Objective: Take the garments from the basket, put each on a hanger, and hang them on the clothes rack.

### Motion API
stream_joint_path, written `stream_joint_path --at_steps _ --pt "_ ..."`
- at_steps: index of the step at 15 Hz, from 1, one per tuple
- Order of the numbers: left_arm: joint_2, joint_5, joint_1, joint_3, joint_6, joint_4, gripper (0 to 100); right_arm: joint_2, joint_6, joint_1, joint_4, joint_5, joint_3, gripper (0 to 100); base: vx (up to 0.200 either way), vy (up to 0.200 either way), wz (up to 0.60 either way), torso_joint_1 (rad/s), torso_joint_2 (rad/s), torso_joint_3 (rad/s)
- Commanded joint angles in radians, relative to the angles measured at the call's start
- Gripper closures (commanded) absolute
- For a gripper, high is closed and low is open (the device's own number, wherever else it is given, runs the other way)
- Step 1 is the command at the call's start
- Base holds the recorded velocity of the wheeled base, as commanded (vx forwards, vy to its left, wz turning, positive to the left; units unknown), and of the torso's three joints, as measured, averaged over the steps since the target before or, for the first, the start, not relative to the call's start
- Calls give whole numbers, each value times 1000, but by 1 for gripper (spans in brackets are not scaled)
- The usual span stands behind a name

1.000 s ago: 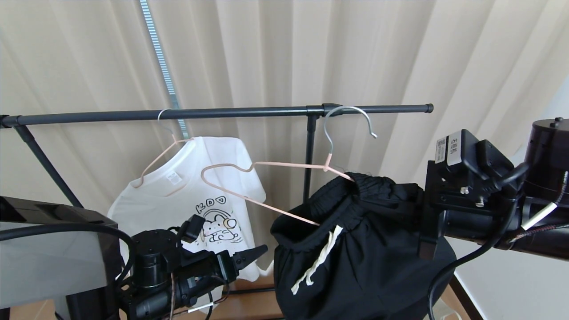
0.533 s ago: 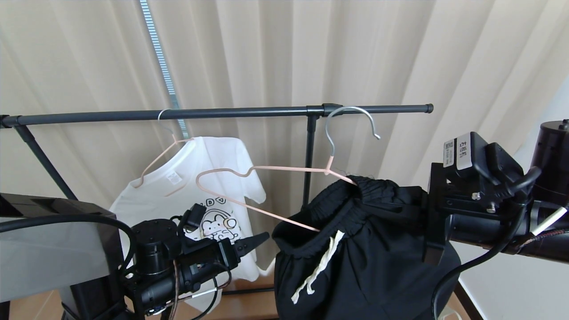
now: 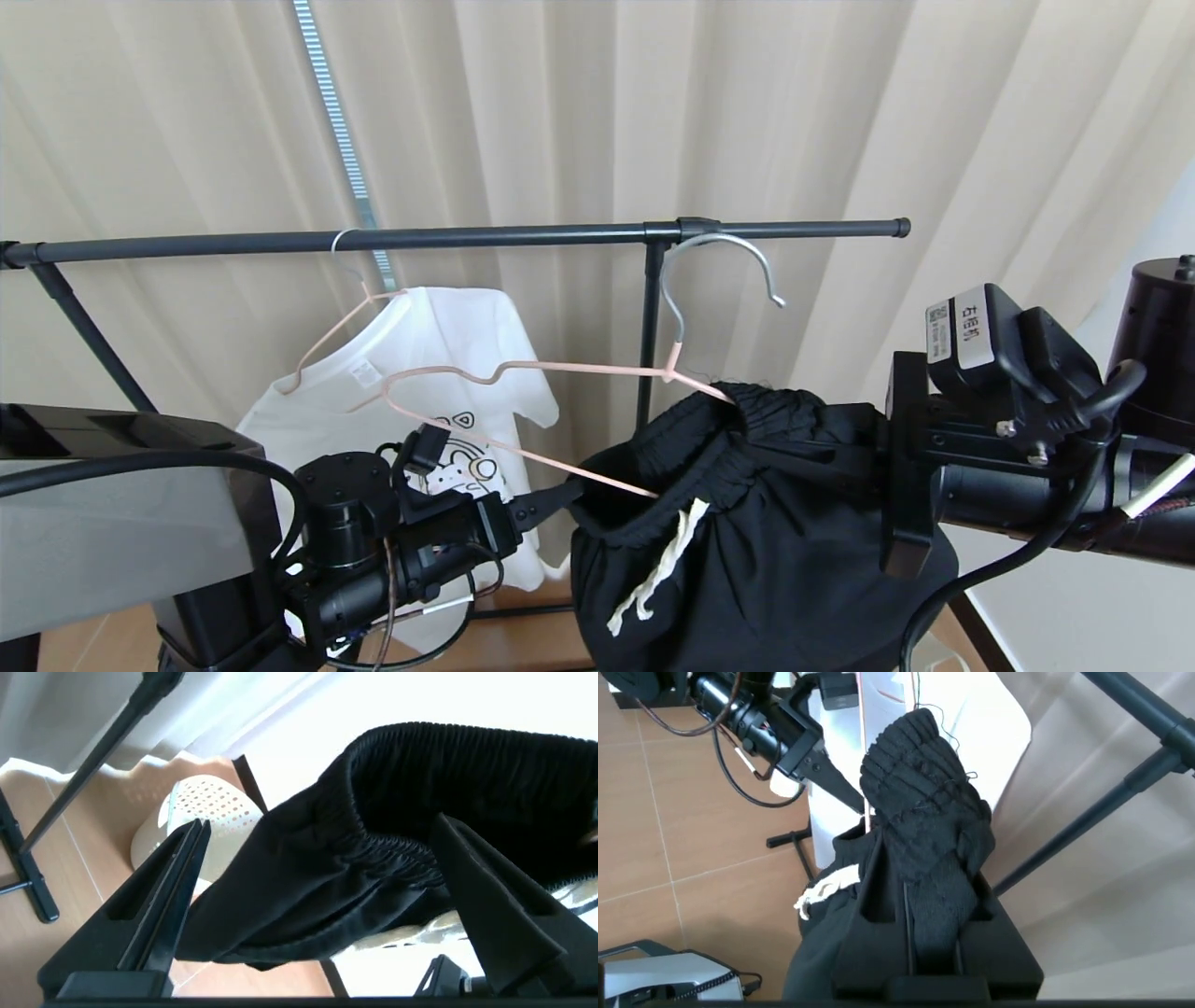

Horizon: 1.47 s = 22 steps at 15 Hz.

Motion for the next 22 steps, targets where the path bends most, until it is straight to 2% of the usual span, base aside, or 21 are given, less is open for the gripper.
stream_joint_path --at_steps 1,5,6,9,15,22 --pt "20 1 -6 -6 4 -1 0 -1 7 10 -1 -1 0 100 0 0 0 0 0 0" --pt "35 7 -24 -5 35 -1 0 -1 13 30 -1 -2 -2 100 0 0 0 0 0 0" --pt "43 10 -35 2 55 -1 100 -1 13 30 -2 -4 -3 100 0 0 0 0 0 0" --pt "38 10 -37 11 61 -1 100 2 11 25 -1 -7 -5 100 0 0 0 0 0 0" --pt "-3 34 -24 46 99 -1 100 15 7 -46 1 -8 -2 100 0 0 0 0 0 0" --pt "-12 36 29 37 130 -1 100 28 -61 -89 10 -7 12 100 0 0 0 0 0 0"
